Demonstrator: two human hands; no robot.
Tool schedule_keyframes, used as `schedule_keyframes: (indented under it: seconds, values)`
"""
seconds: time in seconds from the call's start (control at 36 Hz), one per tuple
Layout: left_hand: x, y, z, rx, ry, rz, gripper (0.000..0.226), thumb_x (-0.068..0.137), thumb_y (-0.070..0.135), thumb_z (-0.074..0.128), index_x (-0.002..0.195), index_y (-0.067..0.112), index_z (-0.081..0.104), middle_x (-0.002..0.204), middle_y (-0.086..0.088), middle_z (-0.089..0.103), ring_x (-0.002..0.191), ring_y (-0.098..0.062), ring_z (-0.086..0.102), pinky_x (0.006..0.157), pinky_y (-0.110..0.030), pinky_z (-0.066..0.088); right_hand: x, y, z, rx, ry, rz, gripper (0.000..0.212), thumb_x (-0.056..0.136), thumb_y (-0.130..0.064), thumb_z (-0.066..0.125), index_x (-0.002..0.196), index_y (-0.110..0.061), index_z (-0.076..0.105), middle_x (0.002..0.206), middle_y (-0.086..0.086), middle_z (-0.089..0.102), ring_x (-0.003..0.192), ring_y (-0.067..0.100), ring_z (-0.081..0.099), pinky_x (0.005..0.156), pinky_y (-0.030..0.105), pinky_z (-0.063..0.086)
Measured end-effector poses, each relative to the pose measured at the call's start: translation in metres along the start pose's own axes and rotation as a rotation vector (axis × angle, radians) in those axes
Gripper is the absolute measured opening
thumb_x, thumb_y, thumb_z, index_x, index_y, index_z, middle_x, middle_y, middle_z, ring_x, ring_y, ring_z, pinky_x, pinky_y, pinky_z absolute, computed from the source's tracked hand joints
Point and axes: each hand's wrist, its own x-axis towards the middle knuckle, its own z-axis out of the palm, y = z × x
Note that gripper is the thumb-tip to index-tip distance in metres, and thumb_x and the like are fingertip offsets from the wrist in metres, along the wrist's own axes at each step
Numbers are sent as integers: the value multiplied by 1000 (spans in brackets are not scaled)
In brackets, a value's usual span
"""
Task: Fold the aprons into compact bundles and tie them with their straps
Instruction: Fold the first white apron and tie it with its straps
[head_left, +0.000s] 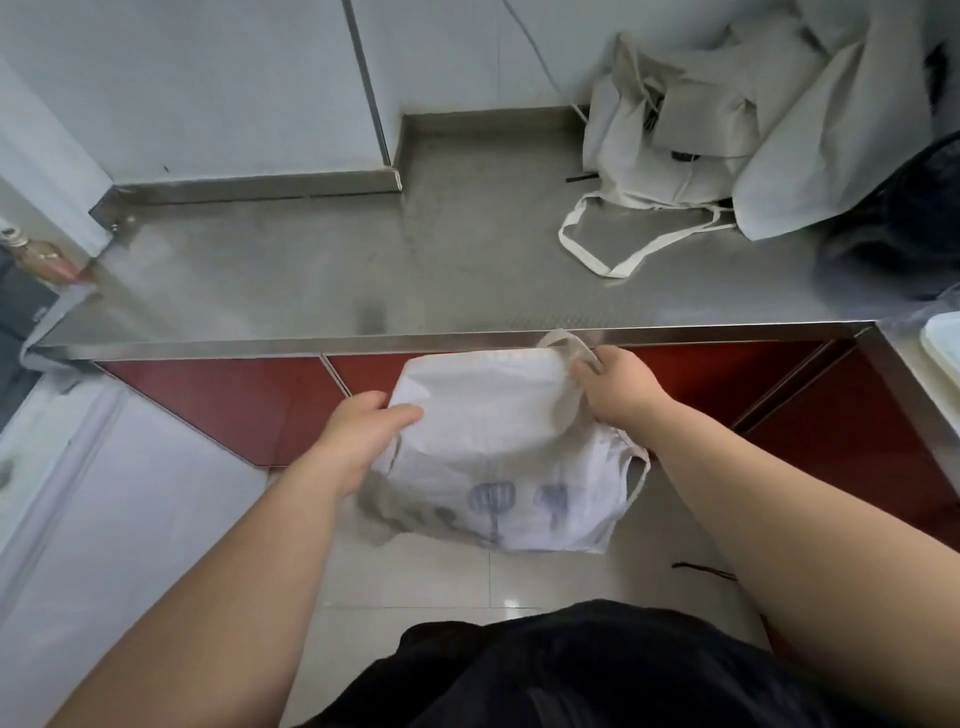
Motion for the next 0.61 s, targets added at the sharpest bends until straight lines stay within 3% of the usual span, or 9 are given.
schedule_keyframes:
  seconds: [0.06, 0.11, 0.22, 0.33, 0.44, 0.53, 0.61]
  values:
    - [1, 2, -6, -89, -2, 8, 5, 77, 4, 70, 77, 8, 67, 83, -16, 72, 77, -29, 67, 80, -47, 53, 0, -1, 3, 13, 56, 11, 29, 95, -20, 43, 68, -11, 39, 69, 1, 44, 67, 19, 41, 57, 31, 30]
    - [2, 7, -12, -171, -8, 23, 8, 78, -1, 69, 78, 7, 68, 79, -14, 71, 74, -26, 66, 81, -42, 53, 1, -4, 3, 53, 90, 8, 23, 94, -17, 43, 75, -4, 46, 71, 3, 46, 69, 19, 42, 55, 32, 30]
    - [12, 16, -29, -316, -76, 5, 21, 81, -1, 66, 101, 0, 67, 94, -17, 71, 80, -25, 69, 79, -36, 56, 1, -10, 1, 152, 87, -7, 22, 91, -12, 46, 83, 5, 59, 75, 7, 53, 70, 18, 46, 58, 28, 35]
    - [20, 27, -38, -377, -130, 0, 22, 83, -9, 56, 103, -3, 63, 86, -12, 72, 72, -19, 70, 68, -26, 58, 0, -18, -8, 238, 140, -19, 24, 91, -13, 51, 70, -12, 62, 71, 4, 57, 70, 18, 52, 66, 30, 42]
    - [23, 41, -41, -409, -141, 39, 22, 86, -12, 51, 100, 0, 62, 79, -9, 73, 70, -16, 70, 61, -23, 57, -2, -27, -15, 264, 74, -50, 16, 89, -14, 58, 75, -16, 64, 79, 6, 65, 76, 21, 60, 77, 36, 51]
    - [25, 49, -44, -376, -93, 77, 32, 83, -16, 51, 110, -2, 60, 95, -12, 69, 79, -20, 69, 65, -27, 55, -2, -33, -20, 194, -14, -56, 7, 85, -16, 66, 78, -14, 66, 82, 11, 66, 73, 20, 58, 71, 33, 50]
    - [26, 55, -45, -407, -82, 124, 40, 82, -18, 51, 117, 1, 56, 104, -11, 67, 90, -20, 65, 68, -26, 55, 1, -39, -25, -104, 49, -104, 12, 83, -15, 64, 74, -9, 61, 69, 3, 54, 72, 21, 50, 56, 26, 37]
